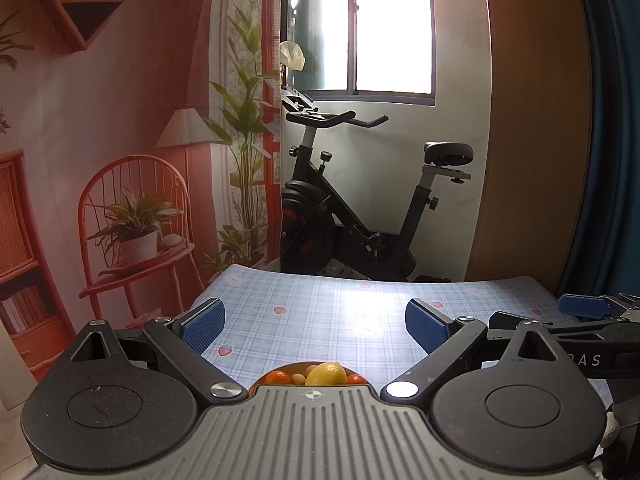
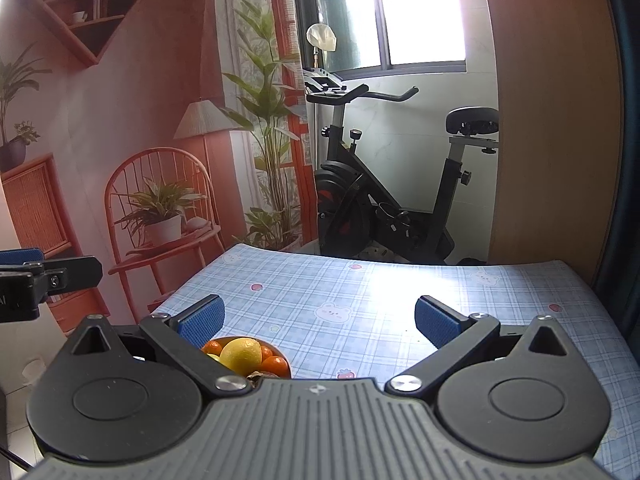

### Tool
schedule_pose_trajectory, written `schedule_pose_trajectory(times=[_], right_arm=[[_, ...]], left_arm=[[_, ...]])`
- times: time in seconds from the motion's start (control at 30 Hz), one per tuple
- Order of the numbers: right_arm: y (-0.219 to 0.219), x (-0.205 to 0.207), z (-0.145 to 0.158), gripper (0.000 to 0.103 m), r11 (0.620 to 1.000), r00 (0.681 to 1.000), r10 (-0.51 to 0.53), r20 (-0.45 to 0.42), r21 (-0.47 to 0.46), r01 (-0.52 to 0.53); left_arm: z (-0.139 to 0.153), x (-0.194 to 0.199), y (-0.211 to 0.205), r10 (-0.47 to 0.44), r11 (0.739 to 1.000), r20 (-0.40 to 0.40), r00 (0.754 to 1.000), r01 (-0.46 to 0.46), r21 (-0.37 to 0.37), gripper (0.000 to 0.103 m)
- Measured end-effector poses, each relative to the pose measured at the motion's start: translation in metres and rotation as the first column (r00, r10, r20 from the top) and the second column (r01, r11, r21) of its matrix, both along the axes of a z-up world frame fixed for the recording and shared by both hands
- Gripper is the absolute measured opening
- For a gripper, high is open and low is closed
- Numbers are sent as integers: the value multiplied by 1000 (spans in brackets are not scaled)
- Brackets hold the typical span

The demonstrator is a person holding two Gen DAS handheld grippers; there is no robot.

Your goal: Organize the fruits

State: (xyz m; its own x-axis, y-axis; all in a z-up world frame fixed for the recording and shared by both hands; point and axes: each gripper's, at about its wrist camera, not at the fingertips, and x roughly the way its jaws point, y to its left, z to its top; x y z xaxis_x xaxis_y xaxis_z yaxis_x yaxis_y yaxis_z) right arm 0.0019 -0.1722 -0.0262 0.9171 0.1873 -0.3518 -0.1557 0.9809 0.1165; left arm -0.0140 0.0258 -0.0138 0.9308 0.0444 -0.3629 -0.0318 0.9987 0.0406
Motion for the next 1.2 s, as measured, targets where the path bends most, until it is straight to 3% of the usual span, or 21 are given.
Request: schedule_pose_trajectory(times=[1.2], right_arm=[[-3,-4,8,103,999,999,-46,-9,-17,46]], left_arm=[[8,-12,2,0,1000,16,1000,0,-26,99]])
